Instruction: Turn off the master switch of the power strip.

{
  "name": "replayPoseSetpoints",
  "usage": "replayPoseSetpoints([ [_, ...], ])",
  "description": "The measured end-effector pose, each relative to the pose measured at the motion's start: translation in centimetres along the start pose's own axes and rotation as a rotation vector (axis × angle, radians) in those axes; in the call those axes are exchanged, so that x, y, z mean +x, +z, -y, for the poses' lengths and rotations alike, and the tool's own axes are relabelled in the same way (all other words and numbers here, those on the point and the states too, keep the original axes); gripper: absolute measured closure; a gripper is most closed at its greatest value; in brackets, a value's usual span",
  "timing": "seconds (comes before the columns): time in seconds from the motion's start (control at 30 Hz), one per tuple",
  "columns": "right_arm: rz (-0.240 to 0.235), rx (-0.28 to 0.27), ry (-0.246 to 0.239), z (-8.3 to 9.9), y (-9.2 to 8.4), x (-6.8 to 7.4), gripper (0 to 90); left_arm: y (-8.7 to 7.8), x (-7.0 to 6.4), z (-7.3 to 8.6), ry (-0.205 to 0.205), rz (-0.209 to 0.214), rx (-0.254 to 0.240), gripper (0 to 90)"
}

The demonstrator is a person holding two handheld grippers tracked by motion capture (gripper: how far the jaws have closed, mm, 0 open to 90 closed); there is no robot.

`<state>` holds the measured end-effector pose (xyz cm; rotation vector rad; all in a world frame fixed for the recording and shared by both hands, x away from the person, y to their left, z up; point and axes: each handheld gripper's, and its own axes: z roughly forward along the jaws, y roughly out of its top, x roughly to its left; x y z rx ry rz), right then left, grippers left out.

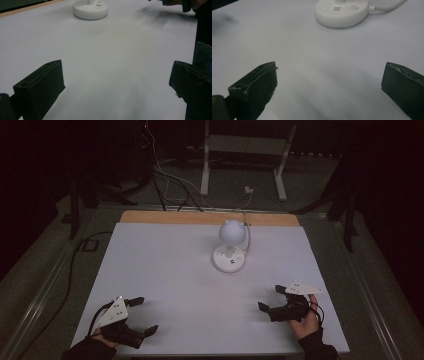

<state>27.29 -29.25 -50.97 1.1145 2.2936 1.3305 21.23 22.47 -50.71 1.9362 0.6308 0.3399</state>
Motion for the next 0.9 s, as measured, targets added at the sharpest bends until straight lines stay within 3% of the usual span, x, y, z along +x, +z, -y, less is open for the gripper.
replayPoseSetpoints([
  [0.17, -0.005, 0.016, -0.003, 1.4, -1.1, -0.3, 0.0, 0.0, 0.0, 0.0, -0.002, -0.002, 0.0, 0.3],
  [0.4, 0.035, 0.04, -0.012, 2.9, -2.1, -0.7, 0.1, 0.0, 0.0, 0.0, -0.001, 0.0, 0.0, 0.3],
  [0.57, 0.046, 0.054, -0.016, 3.1, -1.9, -0.9, 0.1, 0.1, 0.0, 0.0, 0.0, 0.002, 0.002, 0.2],
  [0.9, 0.018, 0.073, -0.037, 3.0, -1.2, -0.5, 0.1, 0.1, -0.1, 0.0, 0.001, 0.003, 0.003, 0.3],
])
